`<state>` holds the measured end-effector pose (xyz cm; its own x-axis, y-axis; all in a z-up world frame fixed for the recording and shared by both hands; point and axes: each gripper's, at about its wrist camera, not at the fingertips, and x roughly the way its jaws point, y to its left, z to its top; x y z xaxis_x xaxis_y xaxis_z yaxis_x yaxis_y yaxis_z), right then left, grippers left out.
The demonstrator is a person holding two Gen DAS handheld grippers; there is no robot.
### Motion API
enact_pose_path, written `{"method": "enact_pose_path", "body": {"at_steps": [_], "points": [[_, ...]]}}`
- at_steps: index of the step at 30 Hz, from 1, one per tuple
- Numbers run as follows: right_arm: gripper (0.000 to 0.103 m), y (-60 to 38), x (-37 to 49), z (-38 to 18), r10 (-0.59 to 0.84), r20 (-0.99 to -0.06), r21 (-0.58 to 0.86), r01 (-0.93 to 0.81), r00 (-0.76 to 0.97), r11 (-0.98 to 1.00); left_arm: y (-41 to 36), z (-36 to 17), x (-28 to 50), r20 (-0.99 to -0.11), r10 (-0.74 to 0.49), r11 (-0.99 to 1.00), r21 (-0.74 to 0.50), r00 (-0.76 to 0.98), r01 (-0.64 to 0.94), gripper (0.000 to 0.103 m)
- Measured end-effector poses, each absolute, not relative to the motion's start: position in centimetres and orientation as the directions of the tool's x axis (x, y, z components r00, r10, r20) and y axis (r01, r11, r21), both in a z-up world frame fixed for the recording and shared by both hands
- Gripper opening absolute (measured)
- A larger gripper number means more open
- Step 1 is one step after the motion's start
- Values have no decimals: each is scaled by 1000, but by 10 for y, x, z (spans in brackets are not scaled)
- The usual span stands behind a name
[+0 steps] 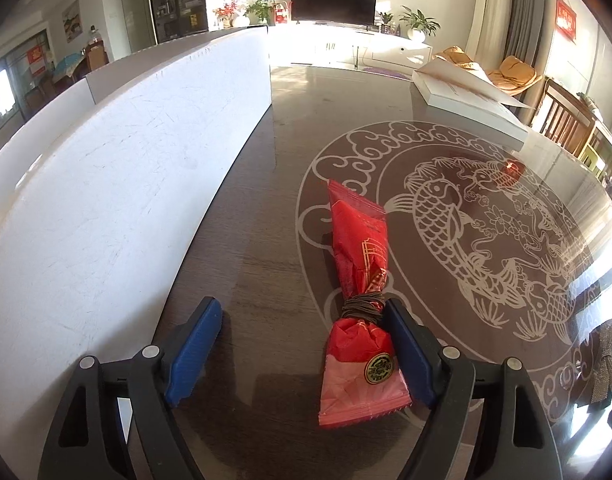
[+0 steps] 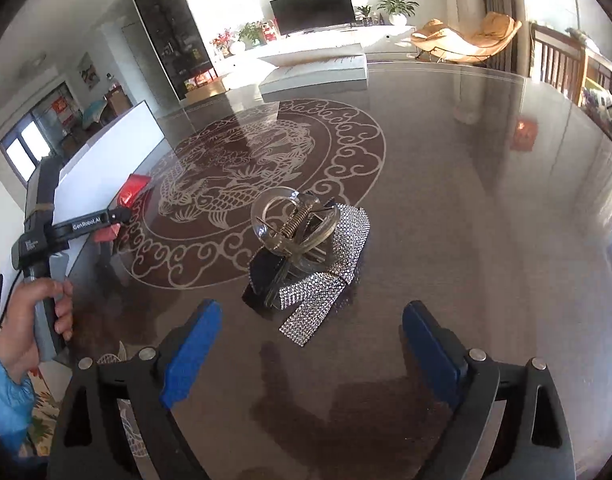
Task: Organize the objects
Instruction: 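Grasp the rhinestone bow clip with the right tool while the left tool holds the packets, then lift the bow clip with the right tool while the left tool holds the packets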
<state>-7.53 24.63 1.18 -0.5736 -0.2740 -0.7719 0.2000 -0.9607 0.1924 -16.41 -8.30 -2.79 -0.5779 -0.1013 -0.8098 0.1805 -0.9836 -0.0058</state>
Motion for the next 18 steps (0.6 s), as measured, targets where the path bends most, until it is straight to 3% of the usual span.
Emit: {"method": "enact_pose_path", "body": {"at_steps": [7,18], "points": [[93,230,-62,6,-172,-768,64,194,-617,-979,-75,-34,-172,-828,-54,-995,-5,-558,103,103],[99,221,-67,-5,-84,-799,-21,166,-596,-986,-74,-32,-190,-855,-13,-1000,1,-518,23,103]]}}
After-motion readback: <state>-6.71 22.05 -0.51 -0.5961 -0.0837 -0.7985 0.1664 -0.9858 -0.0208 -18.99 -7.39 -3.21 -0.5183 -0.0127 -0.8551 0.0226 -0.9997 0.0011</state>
